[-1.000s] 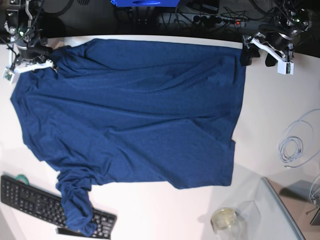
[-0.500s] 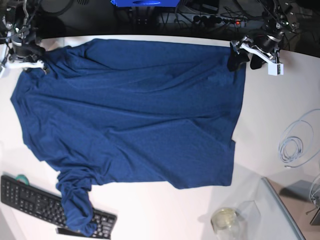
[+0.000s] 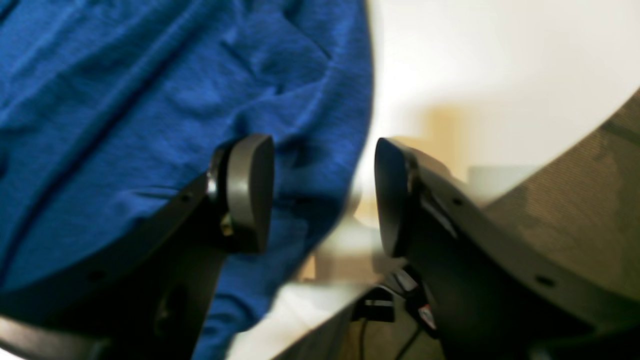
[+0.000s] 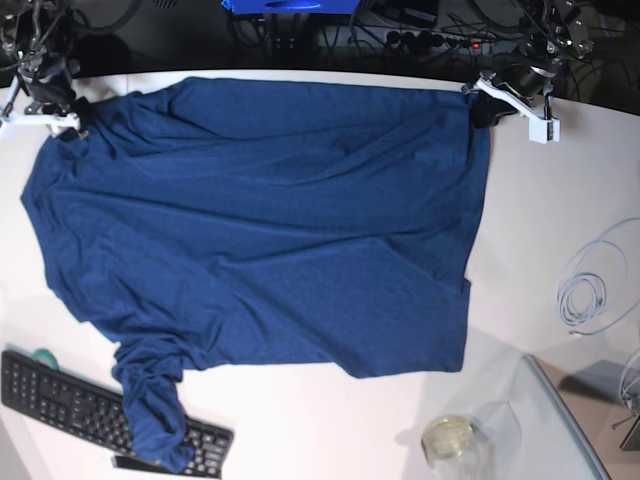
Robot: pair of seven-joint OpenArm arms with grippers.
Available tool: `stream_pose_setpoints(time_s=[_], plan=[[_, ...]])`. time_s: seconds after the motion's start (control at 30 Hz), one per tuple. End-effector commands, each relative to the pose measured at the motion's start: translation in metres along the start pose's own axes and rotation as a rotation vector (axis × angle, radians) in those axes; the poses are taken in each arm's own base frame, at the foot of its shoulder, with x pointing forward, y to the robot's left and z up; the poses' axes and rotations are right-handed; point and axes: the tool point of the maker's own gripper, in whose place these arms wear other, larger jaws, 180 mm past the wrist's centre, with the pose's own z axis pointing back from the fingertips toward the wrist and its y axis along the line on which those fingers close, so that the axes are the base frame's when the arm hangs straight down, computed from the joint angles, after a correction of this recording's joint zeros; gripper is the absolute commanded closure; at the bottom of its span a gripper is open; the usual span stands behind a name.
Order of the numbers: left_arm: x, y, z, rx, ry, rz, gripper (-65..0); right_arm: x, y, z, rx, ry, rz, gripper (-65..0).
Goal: Layout the t-shirt on the table in an organized manner, then fold the t-shirt properly
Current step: 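Pull the held corners apart with both grippers to stretch the shirt, then hold both corners and drag the shirt outward, smoothing it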
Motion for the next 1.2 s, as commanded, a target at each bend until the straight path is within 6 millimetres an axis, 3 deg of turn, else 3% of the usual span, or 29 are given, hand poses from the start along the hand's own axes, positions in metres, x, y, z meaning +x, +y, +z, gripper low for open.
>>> stream_pose_setpoints(time_s=[0.0,0.13,0.27,0.47,0.83,0.97,1.17], plan=[[0.001,0.006,0.005,0.017,0.004,-0.013,0.0,0.009,-0.001,0.001,0.006,-0.027,0.013,-30.6],[0.002,0.007,0.006,0.02,0.004,-0.013,0.0,0.006,-0.004,-0.006,-0.007,-0.015,-0.004,-30.2],[0.002,0.009,0.007,0.025,0.003,-0.012,0.0,0.004,-0.001,-0.007,0.003,-0.01,-0.001,-22.4],[0.002,0.009,0.007,0.025,0.003,-0.012,0.0,0.0,0.015,-0.007,0.096,-0.003,0.037,-22.1],[0.01,0.006,0.012,0.026,-0.016,-0.043,0.0,-0.011,0.002,-0.009,0.066,0.025,0.029,-22.4],[0.017,0.004,0.014,0.026,-0.029,-0.061,0.0,0.002,0.012,-0.002,0.094,-0.012,0.049,-27.3],[0.015,0.006,0.014,0.03,-0.024,-0.059,0.0,0.007,0.005,0.002,0.08,0.002,0.039,-29.9]])
